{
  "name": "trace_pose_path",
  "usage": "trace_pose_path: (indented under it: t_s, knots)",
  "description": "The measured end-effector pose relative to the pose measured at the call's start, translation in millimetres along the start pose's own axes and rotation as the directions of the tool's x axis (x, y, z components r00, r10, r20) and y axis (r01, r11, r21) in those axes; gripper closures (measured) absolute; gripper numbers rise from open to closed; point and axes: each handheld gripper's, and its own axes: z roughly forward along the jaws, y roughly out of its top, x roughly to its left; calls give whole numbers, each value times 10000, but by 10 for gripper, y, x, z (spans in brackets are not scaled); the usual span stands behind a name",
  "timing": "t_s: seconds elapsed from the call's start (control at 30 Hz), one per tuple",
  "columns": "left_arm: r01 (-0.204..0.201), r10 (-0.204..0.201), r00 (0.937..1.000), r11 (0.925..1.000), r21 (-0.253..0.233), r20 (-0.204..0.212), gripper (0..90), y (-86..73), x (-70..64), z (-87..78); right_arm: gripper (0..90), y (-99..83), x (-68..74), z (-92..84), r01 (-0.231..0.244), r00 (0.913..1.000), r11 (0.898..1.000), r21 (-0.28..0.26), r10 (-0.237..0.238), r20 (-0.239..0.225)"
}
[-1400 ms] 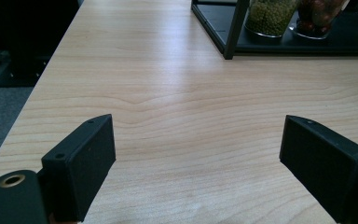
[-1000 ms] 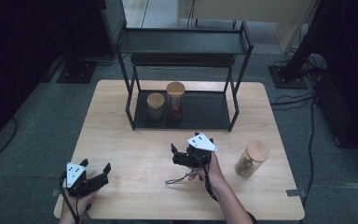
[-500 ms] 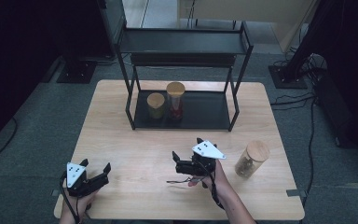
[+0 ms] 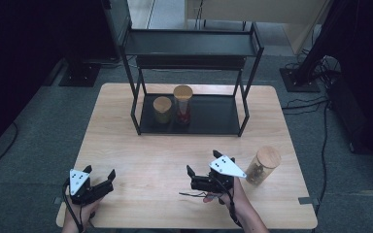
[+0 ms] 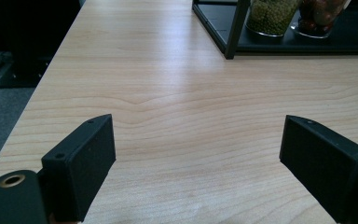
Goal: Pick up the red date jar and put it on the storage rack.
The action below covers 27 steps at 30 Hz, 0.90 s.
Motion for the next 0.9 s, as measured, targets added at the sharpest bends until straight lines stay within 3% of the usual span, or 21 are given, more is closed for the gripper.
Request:
trace_pose_path:
  t_s: [0.23, 0.4, 0.53, 0.7, 0.9]
  knots:
    - [-46, 46, 10000, 10000, -11, -44, 106, 0, -5, -1, 0, -64, -56, -99, -29, 9996, 10000, 33, 28, 279]
    - [-57, 57, 10000, 10000, -15, -60, 106, 0, -8, -1, 0, -121, -153, -207, -302, 9987, 9995, 54, 300, 408]
    - [-84, 84, 9999, 10000, -15, -68, 106, -1, -10, -1, 0, -148, -178, -278, -448, 9987, 9990, 40, 447, 257]
    - [-90, 90, 9999, 10000, -3, -70, 106, -2, -14, -2, 23, -208, -222, -437, -646, 9976, 9979, -3, 646, -264]
    - [-87, 87, 9999, 10000, 0, -85, 106, -2, -14, -1, 28, -273, -250, -587, -794, 9961, 9968, -133, 788, -393]
